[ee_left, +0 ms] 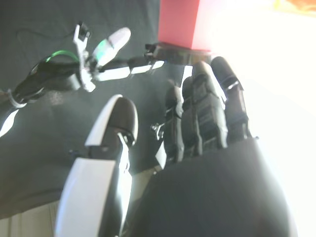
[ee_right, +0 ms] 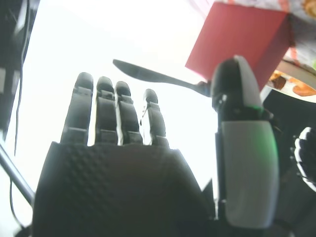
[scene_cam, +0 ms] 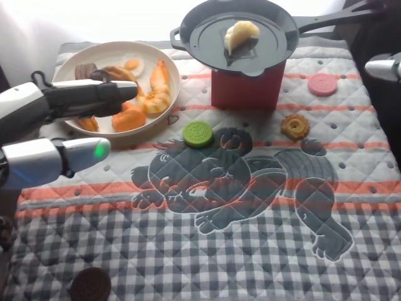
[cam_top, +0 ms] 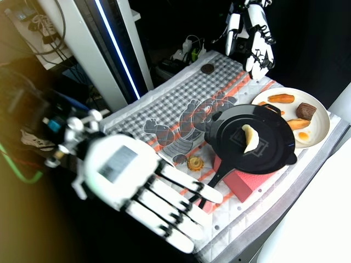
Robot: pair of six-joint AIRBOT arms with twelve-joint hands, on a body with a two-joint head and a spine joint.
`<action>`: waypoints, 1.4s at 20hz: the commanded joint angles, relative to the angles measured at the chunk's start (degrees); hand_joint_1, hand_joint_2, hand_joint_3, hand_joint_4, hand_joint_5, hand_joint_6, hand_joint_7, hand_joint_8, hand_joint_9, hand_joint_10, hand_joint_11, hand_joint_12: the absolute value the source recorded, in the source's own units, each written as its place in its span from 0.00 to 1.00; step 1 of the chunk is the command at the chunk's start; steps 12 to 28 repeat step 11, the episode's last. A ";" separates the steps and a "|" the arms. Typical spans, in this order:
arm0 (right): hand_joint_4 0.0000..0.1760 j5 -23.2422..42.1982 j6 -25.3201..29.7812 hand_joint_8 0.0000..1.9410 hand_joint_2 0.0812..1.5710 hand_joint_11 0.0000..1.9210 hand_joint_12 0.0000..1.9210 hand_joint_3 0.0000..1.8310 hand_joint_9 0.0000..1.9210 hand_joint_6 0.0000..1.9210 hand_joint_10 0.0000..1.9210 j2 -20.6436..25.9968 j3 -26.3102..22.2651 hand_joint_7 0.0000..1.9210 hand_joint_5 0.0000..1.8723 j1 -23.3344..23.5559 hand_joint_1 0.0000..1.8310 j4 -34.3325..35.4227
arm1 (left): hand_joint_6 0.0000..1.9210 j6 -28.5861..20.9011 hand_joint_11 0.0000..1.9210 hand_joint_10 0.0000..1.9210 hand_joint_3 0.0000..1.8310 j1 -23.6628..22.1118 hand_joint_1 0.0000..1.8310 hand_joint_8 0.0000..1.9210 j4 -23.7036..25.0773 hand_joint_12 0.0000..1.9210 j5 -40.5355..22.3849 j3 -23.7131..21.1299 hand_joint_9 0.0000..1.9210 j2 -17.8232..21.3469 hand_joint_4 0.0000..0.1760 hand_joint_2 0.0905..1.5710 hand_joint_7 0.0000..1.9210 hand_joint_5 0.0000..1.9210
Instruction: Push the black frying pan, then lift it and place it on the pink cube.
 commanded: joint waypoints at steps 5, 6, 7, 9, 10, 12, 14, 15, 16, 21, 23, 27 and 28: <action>0.65 21.98 8.81 0.00 0.69 0.00 0.00 0.00 0.00 0.00 0.00 7.82 -8.32 0.00 0.00 -8.09 0.31 -7.91 | 0.00 -0.34 0.00 0.00 0.00 1.67 0.30 0.00 -2.35 0.32 -11.47 -1.35 0.15 2.14 0.00 0.84 0.14 0.13; 0.75 24.10 8.83 0.00 0.69 0.00 0.00 0.00 0.00 0.00 0.00 8.94 -9.65 0.00 0.00 -9.59 0.31 -8.10 | 0.00 -0.32 0.00 0.00 0.00 1.83 0.28 0.00 -2.35 0.32 -12.11 -1.59 0.14 2.42 0.01 0.84 0.13 0.11; 0.73 27.92 8.90 0.00 0.69 0.00 0.00 0.00 0.00 0.00 0.00 10.30 -11.37 0.00 0.00 -11.84 0.31 -8.30 | 0.00 -0.20 0.00 0.00 0.00 2.01 0.28 0.00 -2.37 0.37 -12.92 -1.85 0.12 2.79 0.01 0.83 0.10 0.07; 0.48 34.12 9.72 0.00 0.69 0.00 0.00 0.00 0.00 0.00 0.00 12.09 -13.68 0.00 0.00 -15.83 0.31 -8.46 | 0.00 -0.17 0.00 0.00 0.00 2.26 0.21 0.00 -2.77 0.41 -14.58 -2.02 0.09 3.13 0.00 0.82 0.07 0.03; 0.58 37.91 11.50 0.00 0.68 0.00 0.00 0.00 0.00 0.00 0.00 12.83 -14.53 0.00 0.00 -18.21 0.30 -8.63 | 0.00 -0.17 0.00 0.00 0.00 2.44 0.17 0.00 -2.96 0.23 -15.54 -2.14 0.03 3.30 0.00 0.83 0.03 0.01; 0.59 41.19 13.91 0.00 0.68 0.00 0.00 0.00 0.00 0.00 0.00 13.46 -14.90 0.00 0.00 -20.74 0.28 -8.82 | 0.00 -0.17 0.00 0.00 0.00 2.65 0.19 0.00 -3.24 0.05 -17.13 -2.40 0.01 3.59 0.00 0.82 0.00 0.00; 0.59 41.19 13.91 0.00 0.68 0.00 0.00 0.00 0.00 0.00 0.00 13.46 -14.90 0.00 0.00 -20.74 0.28 -8.82 | 0.00 -0.17 0.00 0.00 0.00 2.65 0.19 0.00 -3.24 0.05 -17.13 -2.40 0.01 3.59 0.00 0.82 0.00 0.00; 0.59 41.19 13.91 0.00 0.68 0.00 0.00 0.00 0.00 0.00 0.00 13.46 -14.90 0.00 0.00 -20.74 0.28 -8.82 | 0.00 -0.17 0.00 0.00 0.00 2.65 0.19 0.00 -3.24 0.05 -17.13 -2.40 0.01 3.59 0.00 0.82 0.00 0.00; 0.59 41.19 13.91 0.00 0.68 0.00 0.00 0.00 0.00 0.00 0.00 13.46 -14.90 0.00 0.00 -20.74 0.28 -8.82 | 0.00 -0.17 0.00 0.00 0.00 2.65 0.19 0.00 -3.24 0.05 -17.13 -2.40 0.01 3.59 0.00 0.82 0.00 0.00; 0.59 41.19 13.91 0.00 0.68 0.00 0.00 0.00 0.00 0.00 0.00 13.46 -14.90 0.00 0.00 -20.74 0.28 -8.82 | 0.00 -0.17 0.00 0.00 0.00 2.65 0.19 0.00 -3.24 0.05 -17.13 -2.40 0.01 3.59 0.00 0.82 0.00 0.00; 0.59 41.19 13.91 0.00 0.68 0.00 0.00 0.00 0.00 0.00 0.00 13.46 -14.90 0.00 0.00 -20.74 0.28 -8.82 | 0.00 -0.17 0.00 0.00 0.00 2.65 0.19 0.00 -3.24 0.05 -17.13 -2.40 0.01 3.59 0.00 0.82 0.00 0.00; 0.59 41.19 13.91 0.00 0.68 0.00 0.00 0.00 0.00 0.00 0.00 13.46 -14.90 0.00 0.00 -20.74 0.28 -8.82 | 0.00 -0.17 0.00 0.00 0.00 2.65 0.19 0.00 -3.24 0.05 -17.13 -2.40 0.01 3.59 0.00 0.82 0.00 0.00; 0.59 41.19 13.91 0.00 0.68 0.00 0.00 0.00 0.00 0.00 0.00 13.46 -14.90 0.00 0.00 -20.74 0.28 -8.82 | 0.00 -0.17 0.00 0.00 0.00 2.65 0.19 0.00 -3.24 0.05 -17.13 -2.40 0.01 3.59 0.00 0.82 0.00 0.00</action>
